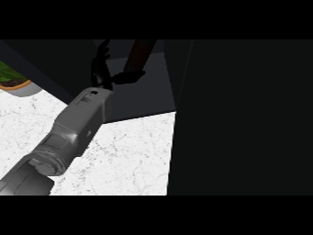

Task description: Pick up the wine, place it into the cabinet and close the cabinet

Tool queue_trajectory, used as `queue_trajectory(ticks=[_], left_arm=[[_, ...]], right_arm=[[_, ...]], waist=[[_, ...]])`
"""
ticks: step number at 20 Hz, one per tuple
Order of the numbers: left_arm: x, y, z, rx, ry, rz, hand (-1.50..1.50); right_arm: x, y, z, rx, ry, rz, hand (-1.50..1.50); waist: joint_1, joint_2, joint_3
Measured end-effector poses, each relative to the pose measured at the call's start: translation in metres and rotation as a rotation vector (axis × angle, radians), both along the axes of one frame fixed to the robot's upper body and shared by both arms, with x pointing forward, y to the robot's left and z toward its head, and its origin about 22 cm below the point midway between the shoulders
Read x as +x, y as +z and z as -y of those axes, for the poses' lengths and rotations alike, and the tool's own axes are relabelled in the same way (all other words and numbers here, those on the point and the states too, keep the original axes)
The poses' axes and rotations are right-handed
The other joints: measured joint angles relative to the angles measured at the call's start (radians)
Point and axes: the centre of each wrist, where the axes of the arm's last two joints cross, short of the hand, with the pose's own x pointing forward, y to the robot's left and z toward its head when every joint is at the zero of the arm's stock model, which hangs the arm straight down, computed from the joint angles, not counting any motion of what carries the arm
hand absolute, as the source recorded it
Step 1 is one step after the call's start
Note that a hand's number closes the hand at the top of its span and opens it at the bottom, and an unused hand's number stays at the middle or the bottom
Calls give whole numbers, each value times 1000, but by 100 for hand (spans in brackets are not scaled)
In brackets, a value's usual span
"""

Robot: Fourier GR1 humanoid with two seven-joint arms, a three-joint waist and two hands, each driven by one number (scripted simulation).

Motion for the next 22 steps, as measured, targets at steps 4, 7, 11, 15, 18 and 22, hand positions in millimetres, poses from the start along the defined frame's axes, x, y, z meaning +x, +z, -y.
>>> queue_trajectory(ticks=[4, 7, 11, 15, 18, 22], left_arm=[[0, 0, 1, 2, -19, 12, -150], [0, 2, 3, -5, -63, 23, -150], [0, 1, 9, -30, -180, 34, -150], [0, 6, 20, -119, -330, 84, -150], [0, 11, 30, -220, -443, 153, -150], [0, 15, 43, -356, -548, 234, -150]], right_arm=[[-1, 1, -1, -8, 4, 7, -150], [0, 2, 0, -7, 0, 4, -150], [0, 1, 0, -3, 2, -1, -150], [-1, 2, 0, 6, -7, -8, -150], [-1, 2, 0, 12, -18, -16, -150], [-1, 2, 4, 18, -48, -29, -150]], waist=[[2, 0, -2], [7, 0, -6], [20, -6, -9], [45, -17, -9], [66, -26, -8], [91, -37, -5]])
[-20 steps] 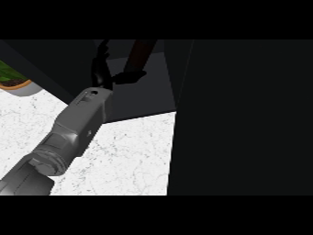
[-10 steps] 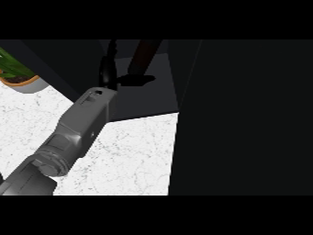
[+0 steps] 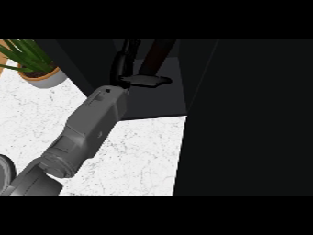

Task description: Pick up the wine, place it into the cabinet and close the cabinet

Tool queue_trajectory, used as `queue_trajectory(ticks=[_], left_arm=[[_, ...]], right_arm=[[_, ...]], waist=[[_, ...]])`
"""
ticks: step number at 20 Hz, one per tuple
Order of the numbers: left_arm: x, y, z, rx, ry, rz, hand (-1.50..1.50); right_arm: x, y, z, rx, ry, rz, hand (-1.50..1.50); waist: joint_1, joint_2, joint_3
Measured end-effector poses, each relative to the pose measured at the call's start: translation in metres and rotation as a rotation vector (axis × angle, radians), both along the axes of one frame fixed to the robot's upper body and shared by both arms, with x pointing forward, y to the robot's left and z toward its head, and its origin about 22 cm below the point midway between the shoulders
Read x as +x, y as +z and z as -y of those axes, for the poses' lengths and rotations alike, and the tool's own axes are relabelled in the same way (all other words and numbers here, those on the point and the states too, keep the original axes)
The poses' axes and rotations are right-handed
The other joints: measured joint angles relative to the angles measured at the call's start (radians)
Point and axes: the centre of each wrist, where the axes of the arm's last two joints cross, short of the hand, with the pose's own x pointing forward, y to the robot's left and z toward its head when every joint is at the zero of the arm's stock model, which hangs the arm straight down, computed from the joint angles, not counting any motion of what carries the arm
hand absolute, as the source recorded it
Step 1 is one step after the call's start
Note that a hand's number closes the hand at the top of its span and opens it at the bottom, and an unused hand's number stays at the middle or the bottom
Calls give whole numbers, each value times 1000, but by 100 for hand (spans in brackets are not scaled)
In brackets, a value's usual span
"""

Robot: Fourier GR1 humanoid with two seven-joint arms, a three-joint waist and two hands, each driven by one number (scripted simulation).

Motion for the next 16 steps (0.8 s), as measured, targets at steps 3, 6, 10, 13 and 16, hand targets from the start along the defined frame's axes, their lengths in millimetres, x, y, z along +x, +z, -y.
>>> queue_trajectory(ticks=[3, 6, 10, 13, 16], left_arm=[[-1, 1, 8, -70, -67, 10, -150], [-2, 5, 16, -101, -128, 1, -150], [-6, 10, 25, -94, -166, 21, -150], [-10, 19, 35, -86, -185, 47, -150], [-18, 29, 45, -81, -226, 61, -150]], right_arm=[[-2, 2, 3, -10, -22, -18, -150], [-1, 1, 5, -9, -42, -27, -150], [-2, 2, 5, -10, -59, -37, -150], [-3, 3, 6, -15, -72, -41, -150], [-4, 6, 5, -15, -73, -43, -150]], waist=[[19, -10, 2], [42, -19, 3], [71, -33, 6], [85, -40, 7], [95, -45, 7]])
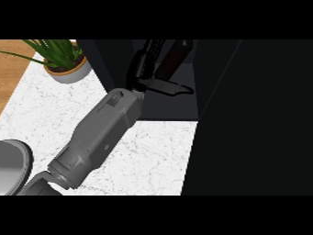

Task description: Pick up the wine, place it into the cabinet and close the cabinet

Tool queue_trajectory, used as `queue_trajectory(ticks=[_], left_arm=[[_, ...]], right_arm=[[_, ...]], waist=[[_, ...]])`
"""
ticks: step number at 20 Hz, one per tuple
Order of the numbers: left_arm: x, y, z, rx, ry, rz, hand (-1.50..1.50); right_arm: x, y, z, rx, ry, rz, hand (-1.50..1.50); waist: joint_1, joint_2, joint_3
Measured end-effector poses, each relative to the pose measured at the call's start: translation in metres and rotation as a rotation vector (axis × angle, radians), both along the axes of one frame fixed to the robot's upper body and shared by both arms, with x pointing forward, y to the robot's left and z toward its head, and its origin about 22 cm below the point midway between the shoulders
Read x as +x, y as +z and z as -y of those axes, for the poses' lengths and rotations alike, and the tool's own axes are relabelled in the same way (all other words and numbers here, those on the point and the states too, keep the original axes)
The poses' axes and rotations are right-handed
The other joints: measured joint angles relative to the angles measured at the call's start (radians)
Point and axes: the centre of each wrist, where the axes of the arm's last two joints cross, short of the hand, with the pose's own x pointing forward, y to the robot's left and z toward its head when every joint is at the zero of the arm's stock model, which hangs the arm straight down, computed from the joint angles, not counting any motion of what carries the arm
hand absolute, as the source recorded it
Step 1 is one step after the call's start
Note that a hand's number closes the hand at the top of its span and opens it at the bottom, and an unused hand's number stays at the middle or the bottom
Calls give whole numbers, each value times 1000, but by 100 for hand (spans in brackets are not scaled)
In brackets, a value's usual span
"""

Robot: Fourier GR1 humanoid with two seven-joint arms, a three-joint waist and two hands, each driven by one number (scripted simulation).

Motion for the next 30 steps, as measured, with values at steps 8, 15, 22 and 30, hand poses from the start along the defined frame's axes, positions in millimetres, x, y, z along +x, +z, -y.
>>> queue_trajectory(ticks=[8, 15, 22, 30], left_arm=[[-54, 19, 34, -12, -59, -7, -150], [-114, 13, 37, -48, 20, -31, -150], [-174, 17, 36, -154, 35, -56, 150], [-234, 17, 1, -210, -34, -74, 150]], right_arm=[[-1, 1, -5, 3, 4, 10, -150], [-4, 1, -11, -7, 11, 20, -150], [-4, 5, -12, -8, -3, 31, -150], [-10, 5, -21, -22, -1, 36, -150]], waist=[[7, -3, 0], [-1, 5, 1], [-4, 7, 1], [-6, 8, 0]])
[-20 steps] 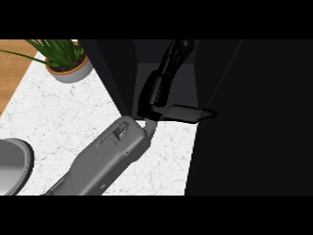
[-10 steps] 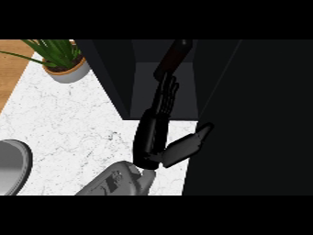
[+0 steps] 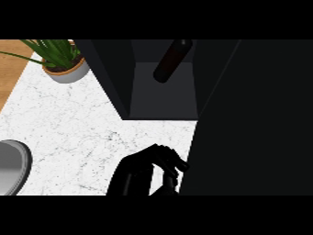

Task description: Pick up the wine, place it into the cabinet and close the cabinet

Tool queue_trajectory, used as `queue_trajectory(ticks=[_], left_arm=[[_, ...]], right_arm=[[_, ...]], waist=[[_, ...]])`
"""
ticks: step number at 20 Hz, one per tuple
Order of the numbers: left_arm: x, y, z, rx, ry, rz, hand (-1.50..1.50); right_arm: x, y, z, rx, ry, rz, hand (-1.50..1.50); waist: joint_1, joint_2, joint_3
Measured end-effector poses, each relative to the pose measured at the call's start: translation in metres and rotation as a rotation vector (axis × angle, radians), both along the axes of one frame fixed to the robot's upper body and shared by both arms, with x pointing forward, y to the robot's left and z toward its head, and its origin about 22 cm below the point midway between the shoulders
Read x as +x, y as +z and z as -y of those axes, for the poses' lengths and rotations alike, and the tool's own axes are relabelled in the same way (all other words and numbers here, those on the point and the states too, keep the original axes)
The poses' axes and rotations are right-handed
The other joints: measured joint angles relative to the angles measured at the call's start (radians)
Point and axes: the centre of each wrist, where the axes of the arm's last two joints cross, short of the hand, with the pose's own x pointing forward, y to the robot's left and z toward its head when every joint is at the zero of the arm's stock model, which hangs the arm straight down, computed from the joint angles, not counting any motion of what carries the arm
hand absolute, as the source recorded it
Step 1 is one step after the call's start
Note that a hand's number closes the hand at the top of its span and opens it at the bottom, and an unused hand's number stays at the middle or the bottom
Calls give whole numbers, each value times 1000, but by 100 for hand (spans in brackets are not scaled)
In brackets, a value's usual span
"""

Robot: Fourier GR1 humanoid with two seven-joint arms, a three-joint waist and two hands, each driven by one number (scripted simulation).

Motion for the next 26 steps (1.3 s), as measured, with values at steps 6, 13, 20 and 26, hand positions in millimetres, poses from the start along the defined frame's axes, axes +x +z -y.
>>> queue_trajectory(ticks=[6, 13, 20, 26], left_arm=[[-24, -4, -41, 4, -49, 10, 150], [-38, -2, -93, 16, -66, 18, 150], [-38, 8, -155, -1, -46, 50, 150], [-39, 15, -209, 8, -16, 72, 150]], right_arm=[[-1, -5, -2, -42, 63, -17, 150], [-4, -7, -25, -87, 221, -33, 150], [-14, -11, -64, -96, 430, -73, 150], [-16, -10, -108, -175, 517, -75, 150]], waist=[[2, 2, 2], [9, 0, 4], [17, -2, -1], [26, -4, -3]])
